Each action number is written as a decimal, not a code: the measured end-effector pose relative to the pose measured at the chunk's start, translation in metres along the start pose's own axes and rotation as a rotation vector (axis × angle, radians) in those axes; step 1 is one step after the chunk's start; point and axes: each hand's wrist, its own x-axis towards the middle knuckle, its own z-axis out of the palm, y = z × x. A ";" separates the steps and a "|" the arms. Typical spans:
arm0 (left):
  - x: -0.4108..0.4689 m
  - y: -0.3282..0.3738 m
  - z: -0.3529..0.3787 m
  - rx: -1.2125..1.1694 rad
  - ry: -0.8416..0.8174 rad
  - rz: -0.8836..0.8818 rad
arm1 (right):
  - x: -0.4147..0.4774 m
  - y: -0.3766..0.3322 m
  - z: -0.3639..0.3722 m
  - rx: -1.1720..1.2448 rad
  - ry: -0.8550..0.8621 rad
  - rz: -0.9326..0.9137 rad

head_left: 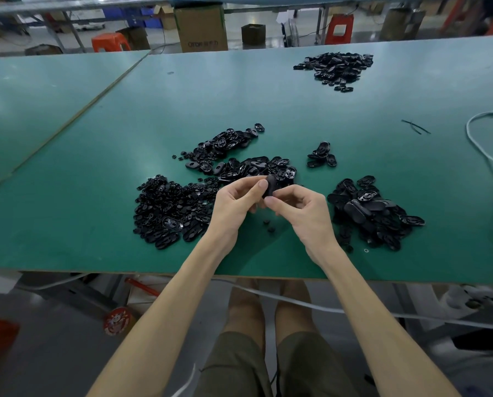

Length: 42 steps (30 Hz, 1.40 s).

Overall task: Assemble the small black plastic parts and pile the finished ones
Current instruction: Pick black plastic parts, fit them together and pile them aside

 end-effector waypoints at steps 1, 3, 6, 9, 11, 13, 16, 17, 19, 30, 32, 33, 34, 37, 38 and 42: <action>0.000 0.001 0.000 0.013 -0.006 0.008 | 0.000 0.000 0.001 -0.027 -0.004 0.005; -0.002 0.001 0.001 0.043 -0.026 0.026 | 0.000 0.001 0.002 -0.052 -0.001 0.006; -0.002 0.002 0.000 0.056 -0.041 0.033 | 0.000 0.001 0.001 -0.061 0.009 0.006; -0.003 0.002 -0.001 0.057 -0.054 0.035 | 0.000 0.002 0.001 -0.070 0.007 0.002; -0.003 0.001 -0.001 0.064 -0.064 0.039 | 0.000 0.003 0.001 -0.064 0.002 -0.003; -0.003 0.001 0.000 0.062 -0.069 0.036 | 0.000 0.004 0.001 -0.060 0.004 -0.006; -0.003 0.001 0.000 0.056 -0.061 0.027 | 0.001 0.004 0.001 -0.064 0.003 -0.006; -0.003 0.001 0.000 0.056 -0.060 0.027 | 0.001 0.004 0.001 -0.068 -0.002 -0.009; -0.004 0.001 0.000 0.054 -0.054 0.033 | 0.000 0.004 0.002 -0.068 -0.007 -0.007; -0.005 0.000 0.003 0.139 -0.042 0.058 | 0.000 0.004 0.002 0.020 0.109 -0.018; -0.005 0.001 0.004 0.147 -0.045 0.056 | 0.000 0.005 0.001 0.028 0.119 -0.007; -0.005 0.001 0.004 0.152 -0.046 0.057 | 0.001 0.005 0.000 0.029 0.122 -0.007; -0.005 0.002 0.005 0.157 -0.048 0.059 | 0.001 0.006 0.000 0.027 0.123 -0.010; -0.005 0.002 0.006 0.168 -0.055 0.061 | 0.001 0.007 0.000 0.022 0.120 -0.021; -0.005 0.002 0.005 0.174 -0.055 0.064 | 0.001 0.007 0.000 0.022 0.120 -0.019; -0.006 0.000 0.005 0.197 -0.040 0.090 | 0.001 0.007 -0.002 0.021 0.119 -0.005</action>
